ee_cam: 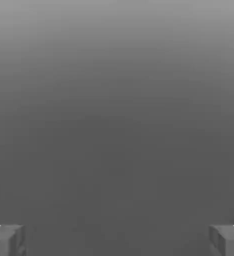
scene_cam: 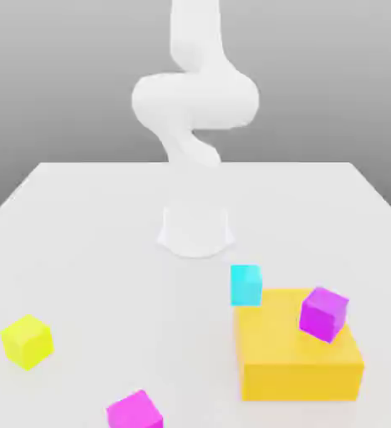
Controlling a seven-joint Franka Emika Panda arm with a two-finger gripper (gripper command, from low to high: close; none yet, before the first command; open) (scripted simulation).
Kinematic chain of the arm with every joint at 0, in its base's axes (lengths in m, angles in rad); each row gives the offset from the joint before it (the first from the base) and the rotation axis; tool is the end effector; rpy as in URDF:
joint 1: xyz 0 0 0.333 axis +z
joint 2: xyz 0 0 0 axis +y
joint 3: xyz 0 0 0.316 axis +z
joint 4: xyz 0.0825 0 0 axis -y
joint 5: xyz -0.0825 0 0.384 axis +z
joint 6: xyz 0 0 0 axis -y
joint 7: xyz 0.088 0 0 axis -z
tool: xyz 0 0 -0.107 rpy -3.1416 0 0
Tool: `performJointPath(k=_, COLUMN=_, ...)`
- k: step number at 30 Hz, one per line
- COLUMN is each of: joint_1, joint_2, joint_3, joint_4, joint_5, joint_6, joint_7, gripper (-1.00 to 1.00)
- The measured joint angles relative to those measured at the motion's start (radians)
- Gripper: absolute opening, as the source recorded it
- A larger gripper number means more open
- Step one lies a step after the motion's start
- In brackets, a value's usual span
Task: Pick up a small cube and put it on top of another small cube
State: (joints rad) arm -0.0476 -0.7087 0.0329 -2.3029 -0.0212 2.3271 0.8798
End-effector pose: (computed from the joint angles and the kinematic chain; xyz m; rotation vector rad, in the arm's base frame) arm 0.3799 -0.0015 0.6793 -2.4495 1.1615 -0.9698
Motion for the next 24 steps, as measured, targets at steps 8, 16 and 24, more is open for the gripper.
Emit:
performJointPath(k=8, joint_1=-0.133, joint_2=0.297, joint_3=0.088, joint_4=-0.009, joint_5=-0.082, joint_6=0.087, joint_7=0.269, gripper=0.0)
performJointPath(k=16, joint_1=-0.207, joint_2=0.588, joint_3=0.116, joint_4=-0.017, joint_5=-0.159, joint_6=0.171, joint_7=0.53, gripper=0.0)
performJointPath(k=24, joint_1=-0.233, joint_2=0.867, joint_3=0.097, joint_4=-0.029, joint_5=-0.146, joint_6=0.265, joint_7=0.727, gripper=0.0)
